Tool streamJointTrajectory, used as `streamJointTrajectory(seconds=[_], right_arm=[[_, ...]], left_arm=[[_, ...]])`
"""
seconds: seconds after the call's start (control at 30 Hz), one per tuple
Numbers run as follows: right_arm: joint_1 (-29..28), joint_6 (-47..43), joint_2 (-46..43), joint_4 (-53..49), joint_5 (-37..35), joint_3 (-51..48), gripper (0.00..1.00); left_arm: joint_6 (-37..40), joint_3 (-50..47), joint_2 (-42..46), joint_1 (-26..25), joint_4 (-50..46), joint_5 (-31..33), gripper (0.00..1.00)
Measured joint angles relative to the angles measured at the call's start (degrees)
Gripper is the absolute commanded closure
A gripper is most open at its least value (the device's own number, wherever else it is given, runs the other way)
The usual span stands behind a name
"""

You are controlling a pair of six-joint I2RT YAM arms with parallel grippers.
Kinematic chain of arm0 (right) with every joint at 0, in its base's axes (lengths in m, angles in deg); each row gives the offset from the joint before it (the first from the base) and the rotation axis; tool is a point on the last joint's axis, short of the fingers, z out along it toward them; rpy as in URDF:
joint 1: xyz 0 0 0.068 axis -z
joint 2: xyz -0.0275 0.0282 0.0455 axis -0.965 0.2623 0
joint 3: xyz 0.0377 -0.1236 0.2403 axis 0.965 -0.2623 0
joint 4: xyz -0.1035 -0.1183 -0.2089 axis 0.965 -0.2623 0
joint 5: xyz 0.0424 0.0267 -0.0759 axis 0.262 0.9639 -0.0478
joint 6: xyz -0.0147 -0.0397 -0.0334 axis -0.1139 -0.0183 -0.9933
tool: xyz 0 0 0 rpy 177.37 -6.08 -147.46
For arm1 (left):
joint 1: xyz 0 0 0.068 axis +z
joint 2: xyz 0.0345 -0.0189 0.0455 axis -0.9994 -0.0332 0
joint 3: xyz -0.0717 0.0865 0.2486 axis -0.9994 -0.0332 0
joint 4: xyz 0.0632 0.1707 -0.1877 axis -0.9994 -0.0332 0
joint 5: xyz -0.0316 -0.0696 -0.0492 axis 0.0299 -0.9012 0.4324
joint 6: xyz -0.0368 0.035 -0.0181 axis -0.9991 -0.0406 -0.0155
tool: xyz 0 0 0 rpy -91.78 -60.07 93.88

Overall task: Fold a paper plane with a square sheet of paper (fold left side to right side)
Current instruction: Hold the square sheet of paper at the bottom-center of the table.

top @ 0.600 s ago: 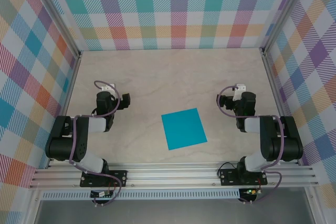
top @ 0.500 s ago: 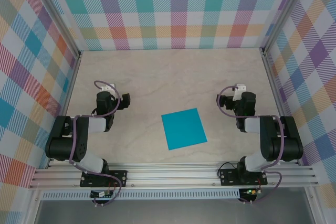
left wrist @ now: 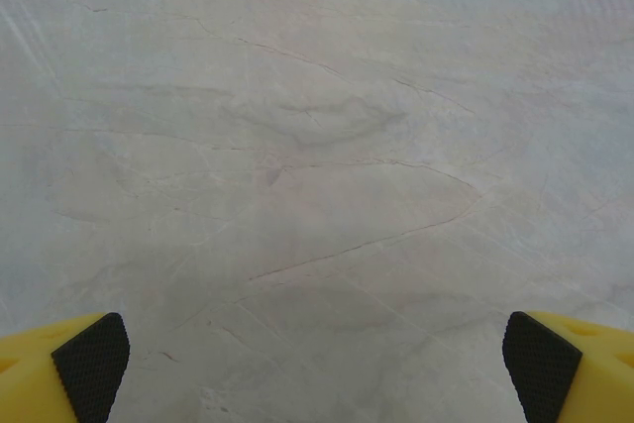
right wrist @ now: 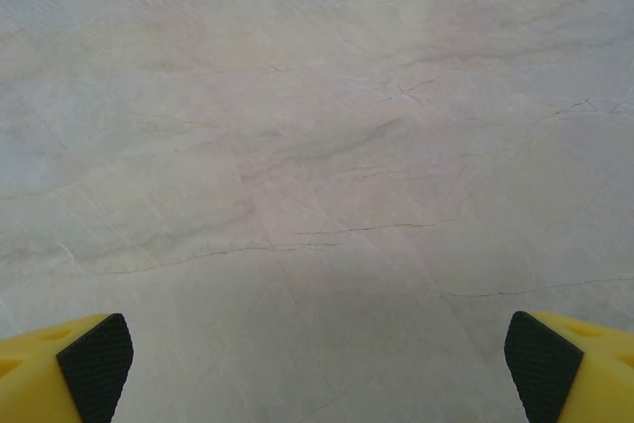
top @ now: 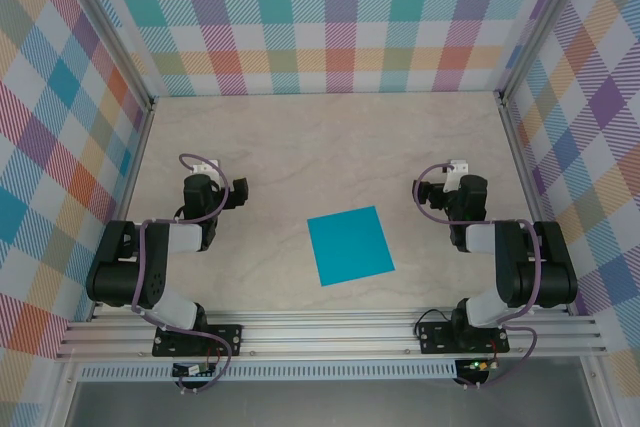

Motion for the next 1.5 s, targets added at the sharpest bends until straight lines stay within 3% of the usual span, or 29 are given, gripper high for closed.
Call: streamJointTrajectory(seconds=[0.27, 0.4, 0.57, 0.67, 0.87, 1.0, 1.13, 1.27, 1.5], right_arm=[[0.0, 0.26, -0.35, -2.12, -0.37, 0.74, 0.0], [0.0, 1.07, -5.7, -15.85, -1.62, 7.32, 0.0], [0.0, 4.85, -18.8, -30.45, -0.7, 14.14, 0.0], [0.0, 8.28, -25.2, -40.06, 0.68, 16.2, 0.0], [0.0, 15.82, -33.68, -58.95, 4.37, 16.31, 0.0], [-0.07, 20.35, -36.48, -67.63, 6.91, 14.45, 0.0], [-1.01, 23.54, -36.57, -72.54, 8.9, 11.41, 0.0], [-3.87, 25.16, -33.92, -74.62, 9.42, 11.08, 0.0], [-15.37, 26.82, -20.81, -74.31, 5.53, 15.98, 0.0]], left_arm=[[-0.24, 0.2, 1.46, 0.0, -2.8, 1.18, 0.0], [-2.23, 3.78, 9.53, -0.02, -14.32, 1.25, 0.0], [-9.62, 14.75, 18.12, -1.14, -27.78, -2.54, 0.0], [-13.9, 17.99, 20.09, -4.5, -33.73, -6.95, 0.0], [-19.17, 19.63, 20.41, -16.59, -47.58, -14.84, 0.0], [-23.78, 19.39, 20.06, -22.93, -50.38, -19.54, 0.0], [-27.28, 19.28, 16.13, -28.33, -50.27, -22.69, 0.02], [-29.94, 19.17, 9.22, -30.64, -49.79, -25.68, 0.04], [-33.44, 19.71, -0.42, -34.88, -45.62, -29.46, 0.07]])
